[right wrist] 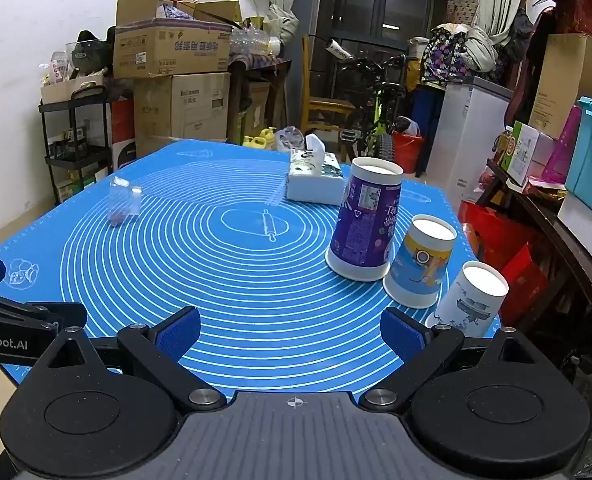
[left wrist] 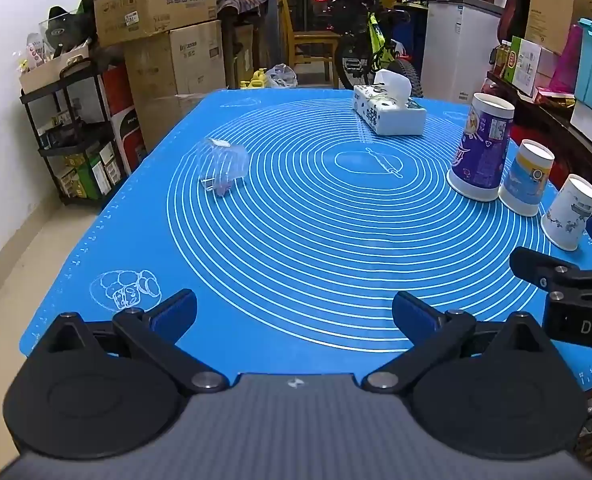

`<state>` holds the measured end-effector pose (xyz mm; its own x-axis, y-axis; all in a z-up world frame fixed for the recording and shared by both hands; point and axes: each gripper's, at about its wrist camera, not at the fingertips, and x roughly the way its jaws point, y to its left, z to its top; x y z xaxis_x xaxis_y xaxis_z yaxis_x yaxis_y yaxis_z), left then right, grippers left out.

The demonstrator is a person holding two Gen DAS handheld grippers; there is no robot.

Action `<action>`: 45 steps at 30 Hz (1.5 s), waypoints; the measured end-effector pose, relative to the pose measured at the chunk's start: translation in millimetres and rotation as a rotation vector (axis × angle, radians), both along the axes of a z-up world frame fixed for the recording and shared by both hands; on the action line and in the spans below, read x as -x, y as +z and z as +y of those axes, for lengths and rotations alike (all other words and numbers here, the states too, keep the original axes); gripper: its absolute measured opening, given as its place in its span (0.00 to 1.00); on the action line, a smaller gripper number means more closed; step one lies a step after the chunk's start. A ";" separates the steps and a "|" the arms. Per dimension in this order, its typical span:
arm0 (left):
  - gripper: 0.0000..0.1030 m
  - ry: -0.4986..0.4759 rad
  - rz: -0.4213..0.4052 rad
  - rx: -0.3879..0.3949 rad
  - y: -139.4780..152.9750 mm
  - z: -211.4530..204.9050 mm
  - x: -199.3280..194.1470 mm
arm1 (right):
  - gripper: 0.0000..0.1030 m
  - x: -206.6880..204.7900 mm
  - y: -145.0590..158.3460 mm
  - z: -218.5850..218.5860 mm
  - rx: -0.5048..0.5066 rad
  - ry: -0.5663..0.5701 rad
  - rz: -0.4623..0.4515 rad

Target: Flip cup upside down

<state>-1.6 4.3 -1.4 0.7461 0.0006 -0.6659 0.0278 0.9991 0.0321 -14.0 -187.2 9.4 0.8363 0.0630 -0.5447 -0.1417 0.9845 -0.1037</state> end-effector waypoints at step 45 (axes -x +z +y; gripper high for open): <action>0.99 0.000 -0.003 -0.014 -0.1 -1.7 -1.1 | 0.94 -2.4 -4.7 -1.7 0.004 0.000 0.008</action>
<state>-0.6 2.6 -1.4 0.7484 0.0100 -0.6632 0.0276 0.9986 0.0461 -11.6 -188.9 4.7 0.8321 0.0604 -0.5513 -0.1423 0.9840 -0.1069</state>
